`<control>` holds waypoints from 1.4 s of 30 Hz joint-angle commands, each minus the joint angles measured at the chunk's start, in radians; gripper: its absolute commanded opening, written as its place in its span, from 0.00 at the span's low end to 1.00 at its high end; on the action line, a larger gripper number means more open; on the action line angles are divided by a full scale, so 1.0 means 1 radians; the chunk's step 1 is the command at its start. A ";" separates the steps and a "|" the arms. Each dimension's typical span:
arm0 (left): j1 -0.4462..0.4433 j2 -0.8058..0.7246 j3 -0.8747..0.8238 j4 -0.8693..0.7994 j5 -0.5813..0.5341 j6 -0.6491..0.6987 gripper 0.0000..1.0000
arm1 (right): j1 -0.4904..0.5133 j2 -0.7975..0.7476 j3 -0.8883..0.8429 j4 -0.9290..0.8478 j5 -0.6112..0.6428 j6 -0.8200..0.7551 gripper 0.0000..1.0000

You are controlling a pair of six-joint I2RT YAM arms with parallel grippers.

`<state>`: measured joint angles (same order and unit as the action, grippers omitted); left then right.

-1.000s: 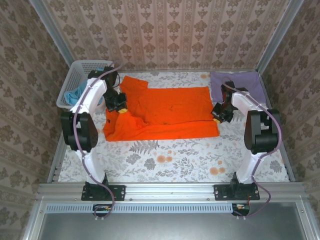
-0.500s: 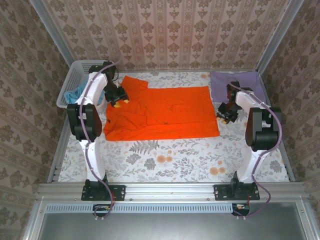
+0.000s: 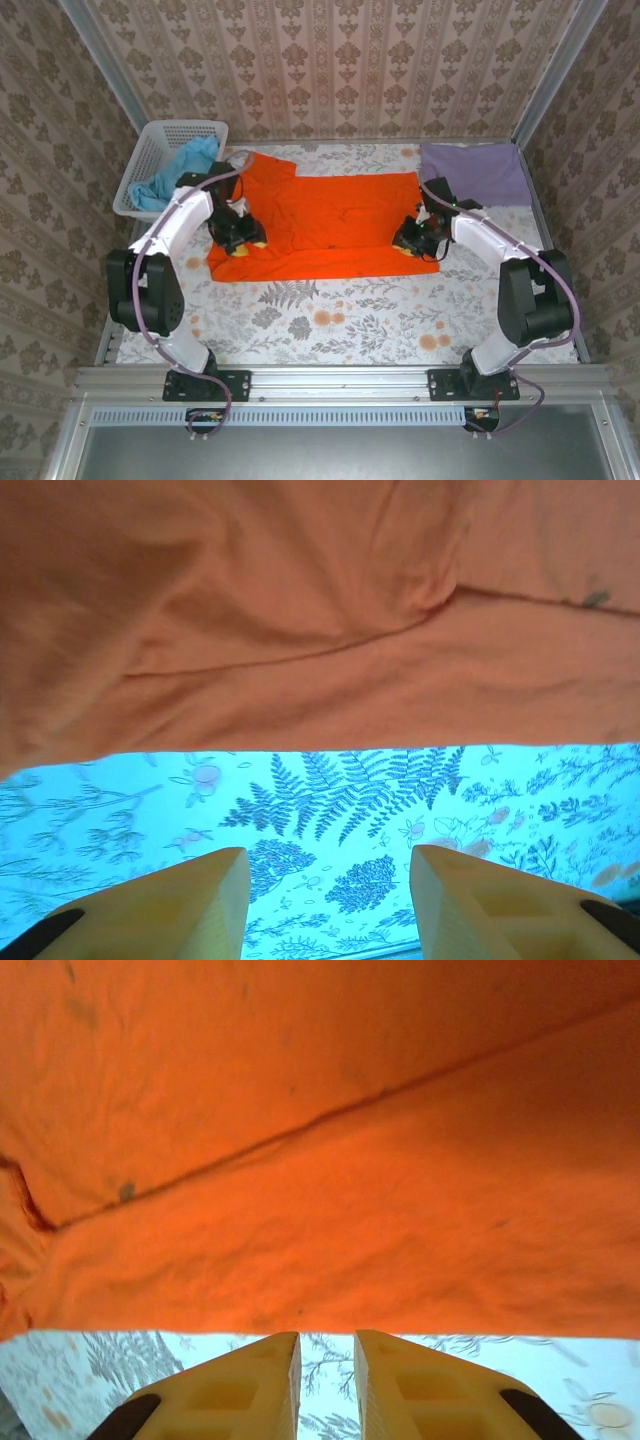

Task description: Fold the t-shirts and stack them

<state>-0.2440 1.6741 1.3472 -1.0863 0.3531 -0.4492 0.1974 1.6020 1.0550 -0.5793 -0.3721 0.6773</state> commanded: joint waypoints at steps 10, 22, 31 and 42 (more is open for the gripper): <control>0.070 0.097 -0.180 0.118 -0.224 0.000 0.45 | -0.020 0.120 -0.086 -0.035 0.098 0.071 0.25; 0.188 0.219 -0.152 0.120 -0.371 0.015 0.46 | -0.080 0.140 -0.115 -0.056 0.114 0.165 0.32; 0.238 0.129 -0.118 0.092 -0.343 0.026 0.63 | -0.133 0.055 -0.150 -0.074 0.100 0.166 0.39; 0.108 -0.023 -0.053 0.067 -0.248 -0.057 0.56 | -0.068 -0.051 -0.101 -0.077 0.103 0.164 0.39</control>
<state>-0.0925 1.6737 1.2701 -0.9924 0.0631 -0.4698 0.1009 1.5761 0.9226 -0.6216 -0.2966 0.8413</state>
